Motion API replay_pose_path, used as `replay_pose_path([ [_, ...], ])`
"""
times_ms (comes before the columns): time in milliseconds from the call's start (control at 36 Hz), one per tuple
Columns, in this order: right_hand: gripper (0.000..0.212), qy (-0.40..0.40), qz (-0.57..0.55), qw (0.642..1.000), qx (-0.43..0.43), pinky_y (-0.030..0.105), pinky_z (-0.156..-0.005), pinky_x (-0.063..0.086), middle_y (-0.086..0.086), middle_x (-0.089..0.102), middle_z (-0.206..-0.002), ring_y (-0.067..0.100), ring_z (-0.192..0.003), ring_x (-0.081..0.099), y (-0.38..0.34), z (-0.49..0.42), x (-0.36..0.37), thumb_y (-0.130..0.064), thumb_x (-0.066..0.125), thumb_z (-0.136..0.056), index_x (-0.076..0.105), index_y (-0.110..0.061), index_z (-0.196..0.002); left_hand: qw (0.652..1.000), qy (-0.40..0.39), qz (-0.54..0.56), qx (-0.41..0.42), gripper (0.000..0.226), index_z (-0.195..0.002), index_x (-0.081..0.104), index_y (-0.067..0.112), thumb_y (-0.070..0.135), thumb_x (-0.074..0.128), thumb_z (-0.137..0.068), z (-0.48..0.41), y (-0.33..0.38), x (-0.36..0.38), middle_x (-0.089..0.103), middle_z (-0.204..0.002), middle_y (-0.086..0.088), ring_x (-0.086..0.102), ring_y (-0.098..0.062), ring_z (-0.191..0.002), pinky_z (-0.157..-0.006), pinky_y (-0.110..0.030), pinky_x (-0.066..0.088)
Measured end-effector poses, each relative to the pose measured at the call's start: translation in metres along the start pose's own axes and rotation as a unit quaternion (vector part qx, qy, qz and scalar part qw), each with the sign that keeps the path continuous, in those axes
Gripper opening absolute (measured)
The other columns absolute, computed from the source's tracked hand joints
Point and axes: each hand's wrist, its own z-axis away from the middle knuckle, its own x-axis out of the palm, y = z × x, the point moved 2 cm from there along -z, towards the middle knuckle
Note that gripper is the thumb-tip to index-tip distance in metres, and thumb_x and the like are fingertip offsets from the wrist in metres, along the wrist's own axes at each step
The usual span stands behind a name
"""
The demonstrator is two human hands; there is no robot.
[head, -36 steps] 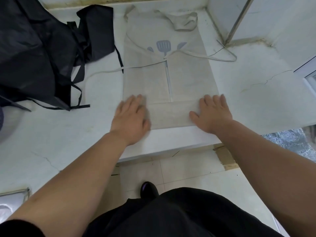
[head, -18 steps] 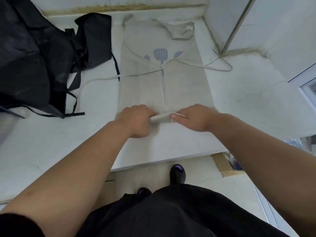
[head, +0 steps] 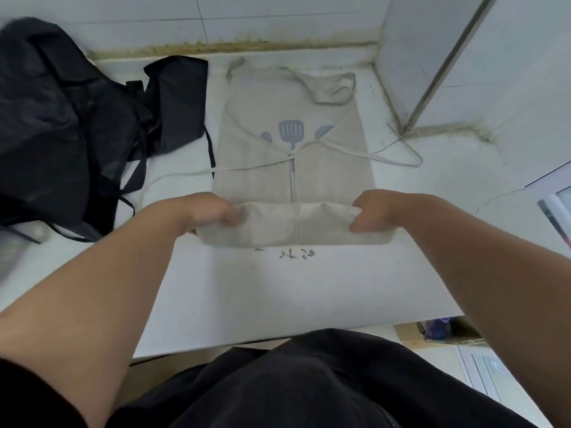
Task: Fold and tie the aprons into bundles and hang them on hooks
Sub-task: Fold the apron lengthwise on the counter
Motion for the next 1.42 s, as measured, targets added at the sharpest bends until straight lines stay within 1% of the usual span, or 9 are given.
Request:
replay_pose_path([
  [194, 0.037, 0.076, -0.086, 0.993, 0.027, 0.025, -0.059, 0.039, -0.004, 0.051, -0.083, 0.019, -0.085, 0.051, 0.021, -0.019, -0.003, -0.049, 0.071, -0.077, 0.055, -0.016, -0.083, 0.963, 0.054, 0.266, -0.006, 0.019, -0.102, 0.066, 0.006, 0.004, 0.062, -0.083, -0.022, -0.030, 0.000, 0.068, -0.106, -0.010, 0.064, -0.023, -0.089, -0.072, -0.031, 0.051],
  [361, 0.053, 0.156, -0.138, 0.973, 0.104, 0.030, -0.076, 0.038, 0.003, 0.055, -0.106, 0.023, -0.095, 0.049, 0.037, -0.026, 0.009, -0.053, 0.073, -0.073, 0.047, -0.015, -0.100, 0.949, 0.268, 0.156, 0.055, 0.018, -0.087, 0.057, 0.011, 0.027, 0.064, -0.089, -0.032, -0.038, 0.015, 0.056, -0.073, 0.002, 0.053, -0.022, -0.076, -0.065, -0.028, 0.040],
  [472, 0.066, 0.166, -0.131, 0.968, 0.133, 0.037, -0.090, 0.040, 0.011, 0.049, -0.128, 0.031, -0.120, 0.048, 0.031, -0.026, 0.020, -0.044, 0.069, -0.081, 0.038, -0.015, -0.132, 0.937, 0.345, 0.032, 0.043, 0.033, -0.121, 0.047, 0.007, 0.022, 0.055, -0.093, -0.028, -0.027, 0.030, 0.052, -0.115, -0.013, 0.049, -0.033, -0.108, -0.080, -0.036, 0.039],
  [556, 0.071, 0.209, 0.020, 0.970, 0.120, 0.044, -0.105, 0.029, 0.010, 0.029, -0.145, 0.032, -0.131, 0.035, 0.009, -0.025, 0.021, -0.031, 0.061, -0.084, 0.023, -0.027, -0.145, 0.903, 0.396, -0.136, 0.094, 0.065, -0.150, 0.021, 0.015, 0.021, 0.051, -0.093, -0.019, -0.015, 0.043, 0.017, -0.155, -0.014, 0.020, -0.033, -0.140, -0.107, -0.046, 0.025],
  [639, 0.067, 0.220, 0.097, 0.971, 0.017, 0.048, -0.115, 0.007, 0.007, 0.011, -0.157, 0.031, -0.141, 0.017, -0.019, -0.028, 0.033, -0.038, 0.049, -0.091, 0.016, -0.028, -0.149, 0.883, 0.264, -0.288, 0.260, 0.061, -0.153, 0.012, 0.028, 0.035, 0.038, -0.099, -0.021, 0.003, 0.067, 0.003, -0.162, -0.004, 0.002, -0.025, -0.148, -0.116, -0.045, 0.006],
  [722, 0.066, 0.149, 0.061, 0.985, -0.053, 0.047, -0.116, -0.005, 0.004, -0.002, -0.160, 0.030, -0.145, 0.005, -0.038, -0.031, 0.060, -0.058, 0.026, -0.095, 0.006, -0.030, -0.151, 0.899, 0.126, -0.330, 0.258, 0.061, -0.152, 0.000, 0.035, 0.055, 0.020, -0.098, -0.027, 0.007, 0.090, -0.015, -0.160, 0.006, -0.015, -0.016, -0.147, -0.118, -0.044, -0.009],
  [944, 0.107, 0.115, 0.055, 0.990, -0.061, 0.036, -0.117, -0.008, 0.001, -0.013, -0.159, 0.024, -0.146, -0.005, -0.014, -0.030, 0.069, -0.086, 0.036, -0.071, -0.006, -0.029, -0.151, 0.897, 0.133, -0.359, 0.219, 0.089, -0.150, -0.013, 0.039, 0.080, 0.026, -0.080, -0.033, -0.014, 0.075, -0.026, -0.156, 0.011, -0.023, -0.013, -0.144, -0.118, -0.042, -0.011],
  [1222, 0.110, 0.124, 0.037, 0.991, -0.015, 0.037, -0.117, -0.006, 0.006, -0.010, -0.158, 0.026, -0.144, 0.000, 0.002, -0.025, 0.071, -0.086, 0.035, -0.071, -0.004, -0.020, -0.151, 0.917, 0.149, -0.323, 0.178, 0.096, -0.149, -0.015, 0.038, 0.085, 0.025, -0.076, -0.031, -0.026, 0.066, -0.027, -0.156, 0.010, -0.024, -0.015, -0.144, -0.118, -0.039, -0.012],
  [1417, 0.095, 0.143, 0.034, 0.989, -0.026, 0.038, -0.111, 0.023, 0.004, 0.024, -0.150, 0.028, -0.135, 0.031, 0.000, -0.016, 0.055, -0.082, 0.034, -0.076, 0.023, -0.019, -0.146, 0.919, 0.181, -0.301, 0.181, 0.094, -0.149, 0.018, 0.039, 0.078, 0.053, -0.071, -0.012, -0.018, 0.058, 0.011, -0.159, 0.013, 0.010, -0.016, -0.144, -0.114, -0.039, 0.012],
])
